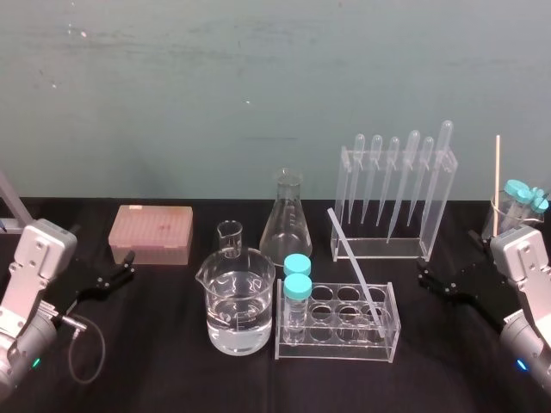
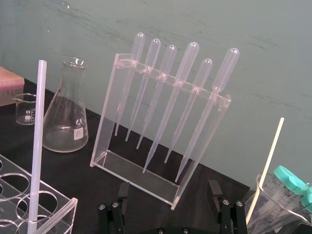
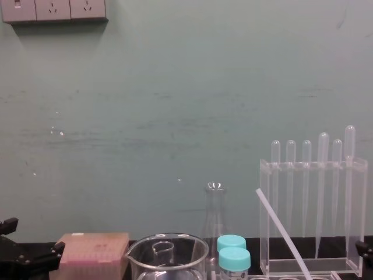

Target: Pick up the stirring rod with one hand, then place it down.

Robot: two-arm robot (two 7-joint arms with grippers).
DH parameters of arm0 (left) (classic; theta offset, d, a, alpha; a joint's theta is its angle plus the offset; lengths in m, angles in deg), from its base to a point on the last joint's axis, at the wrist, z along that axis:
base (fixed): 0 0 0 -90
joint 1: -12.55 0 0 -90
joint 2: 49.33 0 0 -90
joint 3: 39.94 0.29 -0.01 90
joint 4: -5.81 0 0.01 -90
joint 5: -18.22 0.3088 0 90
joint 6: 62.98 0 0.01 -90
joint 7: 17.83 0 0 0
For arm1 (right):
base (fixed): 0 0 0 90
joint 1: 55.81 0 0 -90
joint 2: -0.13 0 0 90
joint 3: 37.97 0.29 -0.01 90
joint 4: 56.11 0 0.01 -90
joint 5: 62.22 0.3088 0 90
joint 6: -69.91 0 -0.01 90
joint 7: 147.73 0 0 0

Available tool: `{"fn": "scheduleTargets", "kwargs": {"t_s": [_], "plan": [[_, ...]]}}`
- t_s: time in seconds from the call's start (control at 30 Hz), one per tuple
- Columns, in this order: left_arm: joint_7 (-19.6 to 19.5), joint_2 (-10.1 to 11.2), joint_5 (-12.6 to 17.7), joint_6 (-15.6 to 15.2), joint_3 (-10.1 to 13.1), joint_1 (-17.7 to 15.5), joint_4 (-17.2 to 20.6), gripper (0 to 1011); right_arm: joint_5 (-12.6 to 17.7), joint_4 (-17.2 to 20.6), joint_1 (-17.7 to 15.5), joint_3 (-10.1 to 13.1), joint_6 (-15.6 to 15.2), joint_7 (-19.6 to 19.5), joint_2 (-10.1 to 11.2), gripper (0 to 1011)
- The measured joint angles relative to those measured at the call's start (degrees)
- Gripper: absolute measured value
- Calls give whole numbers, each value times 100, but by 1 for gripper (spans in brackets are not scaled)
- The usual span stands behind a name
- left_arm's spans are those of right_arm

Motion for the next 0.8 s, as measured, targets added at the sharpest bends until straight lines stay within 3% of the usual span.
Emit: {"fn": "scheduleTargets", "kwargs": {"t_s": [0.8], "plan": [[0,0,0,0,0,0,0,1000,0,0,0,0,0,0,0,1004]]}}
